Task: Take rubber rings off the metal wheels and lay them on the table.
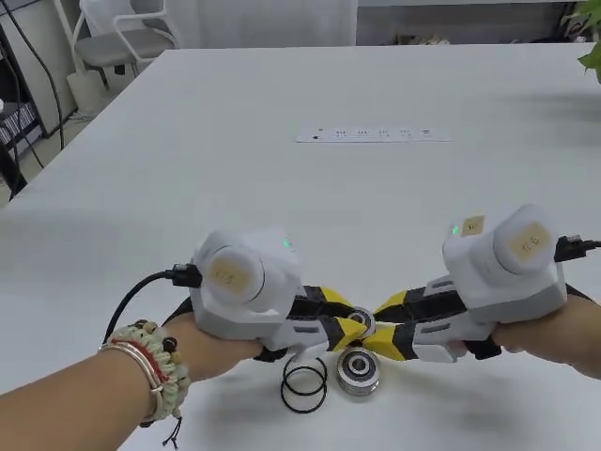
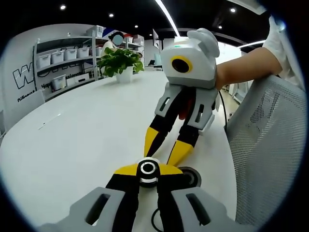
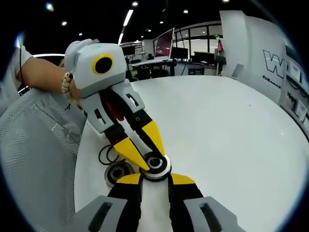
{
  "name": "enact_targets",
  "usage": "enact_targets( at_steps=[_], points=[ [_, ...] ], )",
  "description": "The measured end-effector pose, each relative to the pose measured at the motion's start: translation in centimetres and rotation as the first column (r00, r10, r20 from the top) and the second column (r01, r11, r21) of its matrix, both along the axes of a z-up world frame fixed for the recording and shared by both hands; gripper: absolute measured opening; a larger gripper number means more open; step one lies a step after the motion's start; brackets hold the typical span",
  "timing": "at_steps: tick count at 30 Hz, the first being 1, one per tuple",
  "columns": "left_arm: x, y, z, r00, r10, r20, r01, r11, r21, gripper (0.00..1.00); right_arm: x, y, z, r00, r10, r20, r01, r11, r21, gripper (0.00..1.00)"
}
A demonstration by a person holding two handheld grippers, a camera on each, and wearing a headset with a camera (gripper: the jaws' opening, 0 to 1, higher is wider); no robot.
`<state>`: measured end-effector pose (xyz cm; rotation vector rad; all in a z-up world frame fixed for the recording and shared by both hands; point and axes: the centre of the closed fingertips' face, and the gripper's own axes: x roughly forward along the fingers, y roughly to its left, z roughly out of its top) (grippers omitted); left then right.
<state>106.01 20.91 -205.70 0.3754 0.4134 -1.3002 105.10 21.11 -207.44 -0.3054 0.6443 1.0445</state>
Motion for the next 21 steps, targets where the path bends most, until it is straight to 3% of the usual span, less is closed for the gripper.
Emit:
enact_targets(
  at_steps=[10, 11, 12, 13, 17, 21],
  points=[
    [0.0, 0.0, -0.1, 1.0, 0.002, -0.002, -0.002, 1.0, -0.006, 0.08, -0.2, -0.3, -0.1, 0.999, 0.043, 0.033, -0.041, 0.998, -0.044, 0.13],
    [-0.1, 0.0, -0.1, 1.0, 0.002, -0.002, -0.002, 1.0, -0.005, 0.08, -0.1, -1.0, -0.6, 0.998, 0.052, 0.038, -0.048, 0.993, -0.105, 0.05],
    [-0.1, 0.0, -0.1, 1.0, -0.001, -0.004, 0.001, 1.0, -0.006, 0.08, 0.7, -1.2, -0.4, 0.995, 0.045, 0.091, -0.035, 0.992, -0.117, 0.0],
    [-0.2, 0.0, -0.1, 1.0, 0.0, -0.002, 0.0, 1.0, -0.007, 0.08, 0.1, -0.7, -0.3, 0.999, 0.032, 0.044, -0.029, 0.997, -0.073, 0.0],
    [-0.2, 0.1, -0.1, 1.0, 0.0, -0.003, 0.0, 1.0, -0.007, 0.08, 0.2, -0.8, -0.4, 0.998, 0.031, 0.05, -0.027, 0.996, -0.089, 0.0],
    [-0.2, 0.1, -0.1, 1.0, -0.002, -0.002, 0.002, 1.0, -0.009, 0.08, 0.2, -0.9, -0.3, 0.999, -0.037, -0.026, 0.035, 0.998, -0.049, 0.0]
  ],
)
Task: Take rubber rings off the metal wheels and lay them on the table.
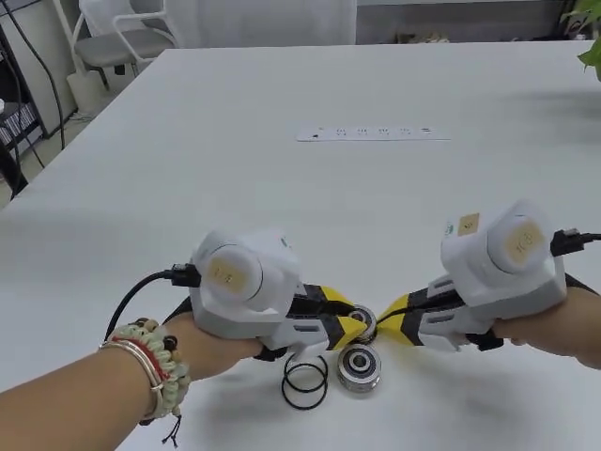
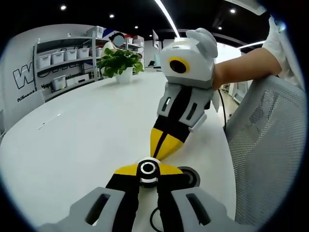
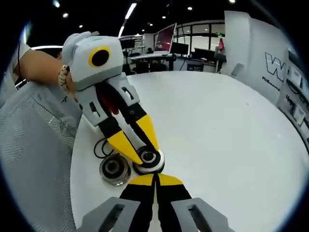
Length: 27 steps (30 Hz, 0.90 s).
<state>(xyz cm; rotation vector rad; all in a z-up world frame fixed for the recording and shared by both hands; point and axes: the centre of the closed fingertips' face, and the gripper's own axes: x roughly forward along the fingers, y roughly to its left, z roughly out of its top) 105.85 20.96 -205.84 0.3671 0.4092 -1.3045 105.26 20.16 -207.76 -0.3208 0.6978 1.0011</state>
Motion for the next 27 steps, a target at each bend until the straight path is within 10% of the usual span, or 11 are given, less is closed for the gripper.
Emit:
enact_targets(
  at_steps=[27],
  points=[
    [0.0, 0.0, 0.0, 1.0, -0.006, 0.003, 0.006, 1.0, -0.011, 0.08, -0.1, 1.1, -0.1, 1.0, -0.009, 0.0, 0.009, 0.999, 0.043, 0.24]
  ],
)
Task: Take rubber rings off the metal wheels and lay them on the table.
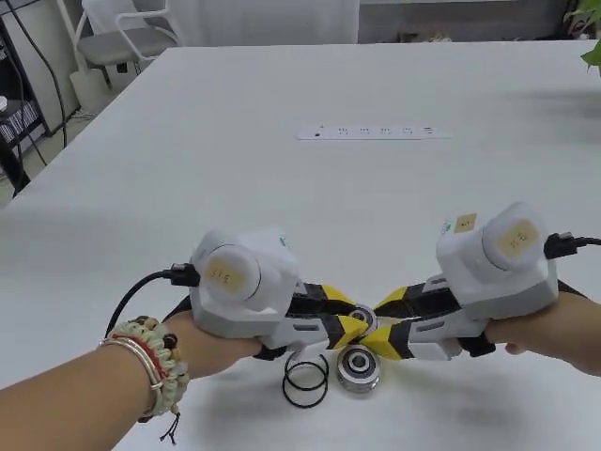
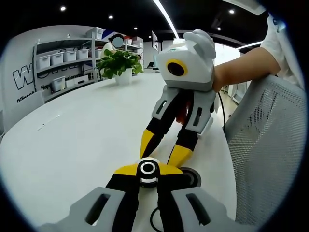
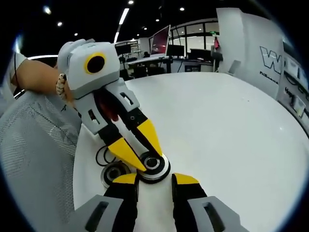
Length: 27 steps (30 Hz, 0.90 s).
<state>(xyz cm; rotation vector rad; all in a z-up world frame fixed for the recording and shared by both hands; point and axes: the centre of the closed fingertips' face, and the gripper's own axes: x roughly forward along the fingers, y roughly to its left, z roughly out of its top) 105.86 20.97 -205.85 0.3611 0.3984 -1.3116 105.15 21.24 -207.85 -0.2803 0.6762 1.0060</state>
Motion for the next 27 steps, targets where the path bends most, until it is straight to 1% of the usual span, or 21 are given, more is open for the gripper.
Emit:
enact_targets(
  at_steps=[2, 4, 7, 9, 12, 15, 18, 20, 23, 24, 25, 27],
  points=[
    [0.0, 0.0, 0.0, 1.0, 0.0, 0.0, 0.0, 1.0, -0.001, 0.08, 0.0, 0.1, 0.0, 1.0, 0.003, 0.001, -0.003, 1.0, 0.003, 0.24],
    [0.0, 0.0, 0.0, 1.0, 0.0, 0.0, 0.0, 1.0, -0.001, 0.08, -0.2, 0.2, 0.0, 1.0, 0.013, -0.008, -0.013, 1.0, 0.01, 0.21],
    [0.0, 0.0, 0.0, 1.0, 0.0, 0.001, 0.0, 1.0, -0.001, 0.08, -0.3, 0.1, 0.1, 1.0, 0.021, 0.001, -0.021, 1.0, 0.002, 0.2],
    [0.0, 0.0, 0.0, 1.0, 0.0, 0.001, 0.0, 1.0, -0.001, 0.08, -0.3, -0.1, 0.1, 1.0, 0.021, -0.009, -0.021, 1.0, 0.005, 0.18],
    [-0.1, 0.0, 0.0, 1.0, 0.0, 0.0, 0.0, 1.0, -0.002, 0.08, -0.5, -0.4, 0.0, 0.999, 0.032, -0.007, -0.032, 0.999, -0.006, 0.14],
    [-0.1, 0.0, 0.0, 1.0, 0.001, 0.0, -0.001, 1.0, -0.003, 0.08, -0.5, -0.5, 0.0, 1.0, 0.025, -0.02, -0.025, 1.0, -0.001, 0.13],
    [-0.1, 0.0, 0.0, 1.0, 0.001, -0.001, -0.001, 1.0, -0.004, 0.08, -0.5, -0.4, 0.1, 0.999, 0.029, -0.016, -0.029, 1.0, -0.003, 0.15],
    [-0.1, 0.0, 0.0, 1.0, 0.001, -0.001, -0.001, 1.0, -0.004, 0.08, -0.7, -0.2, 0.1, 0.999, 0.027, -0.03, -0.026, 1.0, 0.013, 0.22],
    [-0.1, 0.0, 0.0, 1.0, 0.001, -0.002, -0.001, 1.0, -0.007, 0.08, -0.3, 0.0, -0.1, 1.0, 0.011, -0.01, -0.01, 1.0, 0.012, 0.23],
    [-0.1, 0.0, 0.0, 1.0, 0.001, -0.002, -0.001, 1.0, -0.007, 0.08, -0.2, 0.2, -0.1, 1.0, 0.007, -0.01, -0.007, 1.0, 0.014, 0.23],
    [-0.1, 0.0, 0.0, 1.0, 0.001, -0.002, -0.001, 1.0, -0.007, 0.08, -0.2, 0.4, -0.1, 1.0, 0.008, -0.007, -0.008, 1.0, 0.017, 0.22],
    [-0.1, 0.0, 0.0, 1.0, 0.0, -0.001, 0.0, 1.0, -0.006, 0.08, -0.2, 0.5, -0.1, 1.0, 0.012, 0.006, -0.013, 1.0, 0.008, 0.24]
  ],
)
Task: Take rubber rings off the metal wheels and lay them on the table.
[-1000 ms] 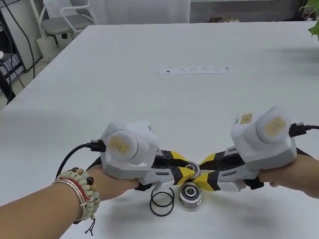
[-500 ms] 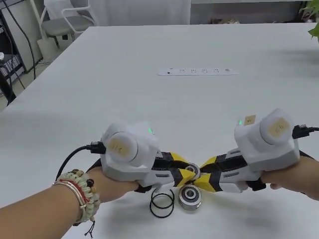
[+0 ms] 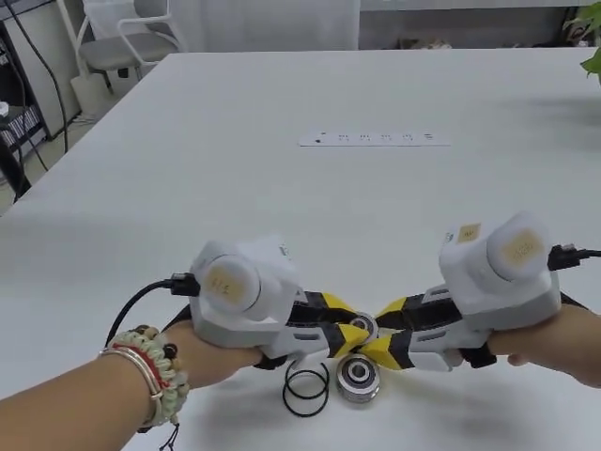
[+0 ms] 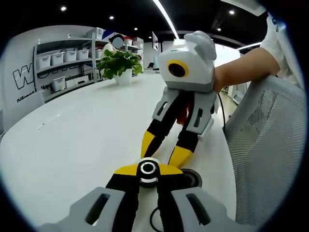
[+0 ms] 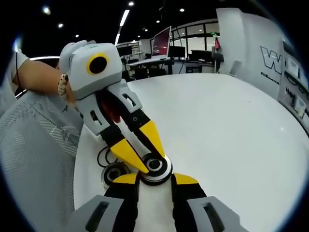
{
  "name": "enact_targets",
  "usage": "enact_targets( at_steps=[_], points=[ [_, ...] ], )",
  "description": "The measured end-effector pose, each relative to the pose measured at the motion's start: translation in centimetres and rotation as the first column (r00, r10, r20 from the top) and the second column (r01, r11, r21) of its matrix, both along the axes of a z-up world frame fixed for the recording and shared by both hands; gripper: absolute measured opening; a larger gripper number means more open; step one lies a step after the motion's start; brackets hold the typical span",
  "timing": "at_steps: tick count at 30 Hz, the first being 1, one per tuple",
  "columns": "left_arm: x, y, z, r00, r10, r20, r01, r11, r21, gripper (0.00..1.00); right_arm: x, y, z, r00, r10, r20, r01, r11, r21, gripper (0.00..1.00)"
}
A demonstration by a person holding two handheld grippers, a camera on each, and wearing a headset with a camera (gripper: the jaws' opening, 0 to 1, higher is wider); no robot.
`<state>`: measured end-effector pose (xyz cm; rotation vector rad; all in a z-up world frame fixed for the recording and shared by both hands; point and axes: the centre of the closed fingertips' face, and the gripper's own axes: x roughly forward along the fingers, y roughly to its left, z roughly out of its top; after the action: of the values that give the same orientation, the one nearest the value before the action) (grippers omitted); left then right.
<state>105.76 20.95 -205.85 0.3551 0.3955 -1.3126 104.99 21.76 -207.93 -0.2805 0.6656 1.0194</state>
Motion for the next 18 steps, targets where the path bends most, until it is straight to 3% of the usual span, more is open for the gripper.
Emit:
enact_targets(
  at_steps=[14, 16, 18],
  points=[
    [0.0, 0.0, 0.0, 1.0, 0.001, -0.003, -0.001, 1.0, -0.001, 0.08, -0.1, -0.6, 0.0, 0.999, 0.039, 0.021, -0.038, 0.999, -0.029, 0.18],
    [0.0, 0.0, 0.0, 1.0, 0.001, -0.003, -0.001, 1.0, -0.001, 0.08, -0.1, -0.8, 0.0, 0.999, 0.037, 0.009, -0.037, 0.999, -0.03, 0.16],
    [0.0, 0.0, 0.0, 1.0, 0.001, -0.003, -0.001, 1.0, -0.002, 0.08, -0.3, -0.9, 0.1, 0.999, 0.008, -0.046, -0.008, 1.0, -0.006, 0.15]
  ],
)
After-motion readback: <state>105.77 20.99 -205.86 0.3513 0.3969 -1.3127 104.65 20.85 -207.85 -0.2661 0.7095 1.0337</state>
